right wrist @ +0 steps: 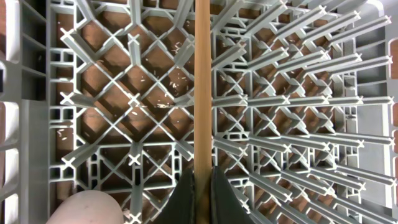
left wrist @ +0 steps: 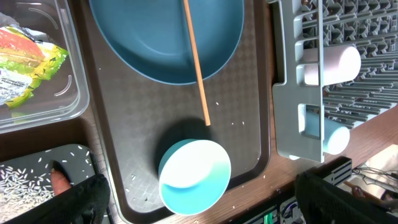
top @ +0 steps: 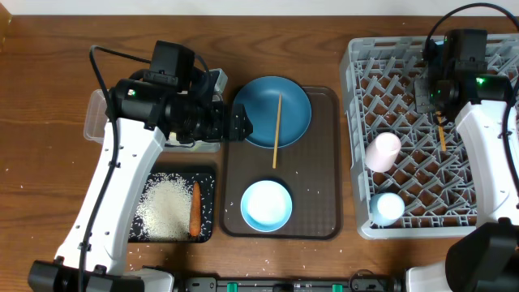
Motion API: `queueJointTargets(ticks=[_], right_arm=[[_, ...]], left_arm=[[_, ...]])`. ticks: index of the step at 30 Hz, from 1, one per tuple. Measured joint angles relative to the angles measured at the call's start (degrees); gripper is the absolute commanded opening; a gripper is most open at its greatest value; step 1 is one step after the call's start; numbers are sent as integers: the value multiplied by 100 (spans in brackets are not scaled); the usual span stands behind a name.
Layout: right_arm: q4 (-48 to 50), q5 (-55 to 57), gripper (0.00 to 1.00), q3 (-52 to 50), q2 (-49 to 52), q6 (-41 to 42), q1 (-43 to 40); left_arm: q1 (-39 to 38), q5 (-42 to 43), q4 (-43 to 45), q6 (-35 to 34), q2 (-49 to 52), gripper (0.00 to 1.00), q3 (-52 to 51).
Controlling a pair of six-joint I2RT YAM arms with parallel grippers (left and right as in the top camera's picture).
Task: Sort waste into correct bins and load items into the dishwasher rack
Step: 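Lower the chopstick upright into the rack and release it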
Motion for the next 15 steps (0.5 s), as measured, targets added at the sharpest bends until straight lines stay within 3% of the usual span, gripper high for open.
queueJointTargets(ticks=[15], right_arm=[[-39, -98, 4, 0, 509, -37, 0]], left_arm=[[0, 0, 0, 0, 0, 97, 0]])
